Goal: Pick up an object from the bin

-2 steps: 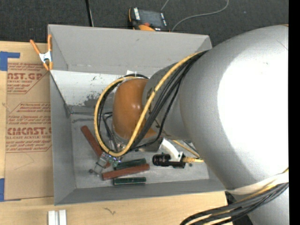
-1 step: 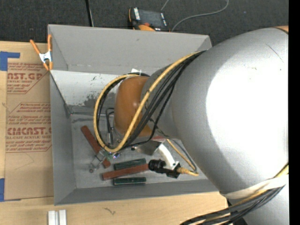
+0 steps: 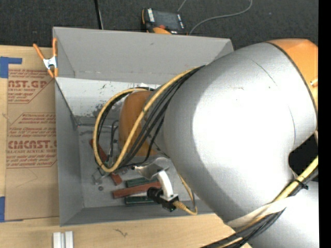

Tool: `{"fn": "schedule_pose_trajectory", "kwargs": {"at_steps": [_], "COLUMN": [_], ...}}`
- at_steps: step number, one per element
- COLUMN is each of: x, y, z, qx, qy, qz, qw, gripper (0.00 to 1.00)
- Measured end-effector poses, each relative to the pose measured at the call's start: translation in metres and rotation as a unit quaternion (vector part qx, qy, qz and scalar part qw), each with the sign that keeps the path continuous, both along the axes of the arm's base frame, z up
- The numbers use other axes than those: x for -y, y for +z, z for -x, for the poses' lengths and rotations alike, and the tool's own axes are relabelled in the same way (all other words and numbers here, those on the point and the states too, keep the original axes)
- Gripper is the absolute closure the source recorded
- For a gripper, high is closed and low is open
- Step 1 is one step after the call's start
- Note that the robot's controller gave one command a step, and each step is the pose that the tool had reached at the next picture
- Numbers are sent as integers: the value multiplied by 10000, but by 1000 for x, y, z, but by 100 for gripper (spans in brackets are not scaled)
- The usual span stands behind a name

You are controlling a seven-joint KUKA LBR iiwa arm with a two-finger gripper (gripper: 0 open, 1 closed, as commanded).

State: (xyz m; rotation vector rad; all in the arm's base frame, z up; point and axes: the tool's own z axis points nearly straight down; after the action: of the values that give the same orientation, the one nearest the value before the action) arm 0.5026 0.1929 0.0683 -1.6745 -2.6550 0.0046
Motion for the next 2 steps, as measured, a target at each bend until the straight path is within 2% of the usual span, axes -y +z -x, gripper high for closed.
{"fn": "schedule_pose_trajectory", "kwargs": {"at_steps": [1,2], "x": [0,0], "y": [-1,0], "z": [1,0], "qx": [8,14], "qy": [8,6], "qz": [2,-4], "qw": [10000,10000], "gripper": [0,100]}}
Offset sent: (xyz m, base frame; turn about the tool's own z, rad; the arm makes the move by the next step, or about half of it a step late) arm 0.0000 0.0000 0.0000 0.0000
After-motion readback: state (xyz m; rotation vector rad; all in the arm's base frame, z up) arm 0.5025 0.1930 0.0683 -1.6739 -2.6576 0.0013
